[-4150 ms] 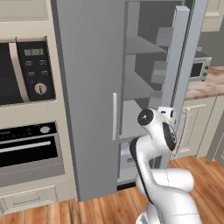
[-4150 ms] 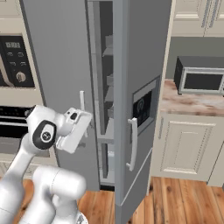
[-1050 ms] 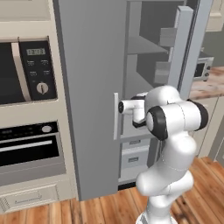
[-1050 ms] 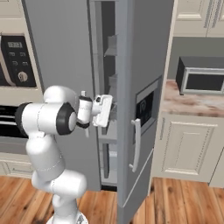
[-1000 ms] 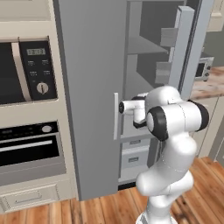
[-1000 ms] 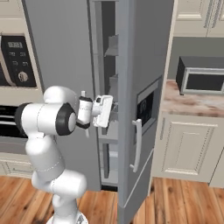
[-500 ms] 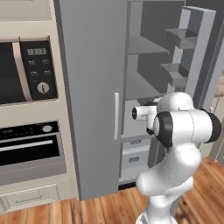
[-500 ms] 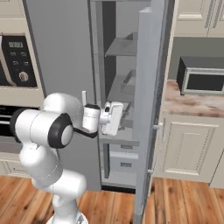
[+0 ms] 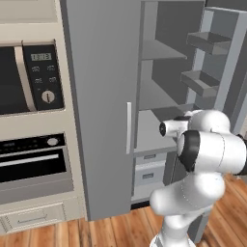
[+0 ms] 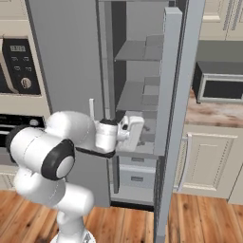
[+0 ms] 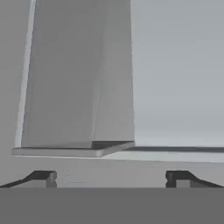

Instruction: Place one of the steaks on the plate and the other in the bowl. Then place the bowl in the fridge.

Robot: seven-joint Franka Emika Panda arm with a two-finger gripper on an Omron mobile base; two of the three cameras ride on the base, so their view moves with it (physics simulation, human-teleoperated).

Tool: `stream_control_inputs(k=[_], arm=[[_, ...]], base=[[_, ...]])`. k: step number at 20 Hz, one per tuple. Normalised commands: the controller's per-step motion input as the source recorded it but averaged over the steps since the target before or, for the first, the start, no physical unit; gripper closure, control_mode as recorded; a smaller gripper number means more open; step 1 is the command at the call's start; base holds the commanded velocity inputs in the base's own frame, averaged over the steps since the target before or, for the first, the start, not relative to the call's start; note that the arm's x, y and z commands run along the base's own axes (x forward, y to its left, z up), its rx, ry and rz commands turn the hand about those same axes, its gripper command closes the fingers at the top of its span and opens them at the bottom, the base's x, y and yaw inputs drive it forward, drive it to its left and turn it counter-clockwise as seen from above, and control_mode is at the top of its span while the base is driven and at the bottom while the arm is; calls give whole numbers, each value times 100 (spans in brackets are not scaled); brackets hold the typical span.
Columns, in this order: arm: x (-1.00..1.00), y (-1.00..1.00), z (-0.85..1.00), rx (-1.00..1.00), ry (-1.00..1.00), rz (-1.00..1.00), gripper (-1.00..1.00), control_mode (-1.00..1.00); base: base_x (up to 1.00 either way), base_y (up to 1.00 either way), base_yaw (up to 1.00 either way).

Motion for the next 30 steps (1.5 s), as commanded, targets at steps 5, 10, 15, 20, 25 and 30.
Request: stream_control_inputs(k=[5, 10, 15, 20, 25, 30], arm=[[-28, 58, 38, 6, -13, -7, -100, -100], [-3, 78, 17, 33, 1, -7, -100, -100], [0, 38, -2, 78, 14, -10, -100, -100], [-8, 96, -19, 68, 0, -18, -100, -100], [-12, 95, -17, 67, -2, -8, -100, -100], [-10, 55, 0, 38, -47, 2, -100, -100]], base=[[0, 0, 0], [0, 0, 0], [0, 0, 0], [0, 0, 0], [0, 0, 0], [0, 0, 0]])
